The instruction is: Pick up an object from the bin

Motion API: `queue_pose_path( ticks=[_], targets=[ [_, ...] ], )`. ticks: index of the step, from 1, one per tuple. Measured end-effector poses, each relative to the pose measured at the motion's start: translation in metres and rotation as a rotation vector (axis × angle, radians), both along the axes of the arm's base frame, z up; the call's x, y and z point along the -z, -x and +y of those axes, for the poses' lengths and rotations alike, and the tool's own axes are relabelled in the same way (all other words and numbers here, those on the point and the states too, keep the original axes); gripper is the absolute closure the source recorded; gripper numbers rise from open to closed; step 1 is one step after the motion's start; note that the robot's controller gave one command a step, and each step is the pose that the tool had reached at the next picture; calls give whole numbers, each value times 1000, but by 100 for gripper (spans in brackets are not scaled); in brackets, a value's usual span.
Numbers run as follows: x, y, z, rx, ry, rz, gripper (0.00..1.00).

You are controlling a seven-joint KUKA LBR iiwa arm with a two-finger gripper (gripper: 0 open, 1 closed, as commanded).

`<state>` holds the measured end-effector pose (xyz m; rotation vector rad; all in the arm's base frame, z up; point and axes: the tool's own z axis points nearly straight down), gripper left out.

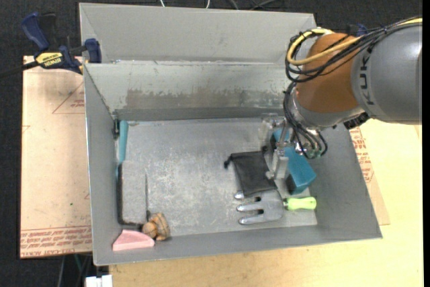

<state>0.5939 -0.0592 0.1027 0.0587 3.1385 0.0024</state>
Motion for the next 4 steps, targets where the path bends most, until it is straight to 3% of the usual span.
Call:
queue_pose_path(
  ticks=[1, 2, 3, 4],
  targets=[
    [25, -3, 9, 42, -1, -2, 0],
    [30, -12, -6, 9, 0, -4, 100],
    [30, -12, -6, 9, 0, -4, 100],
    [-49, -23, -13, -11, 1, -12, 100]
  ],
)
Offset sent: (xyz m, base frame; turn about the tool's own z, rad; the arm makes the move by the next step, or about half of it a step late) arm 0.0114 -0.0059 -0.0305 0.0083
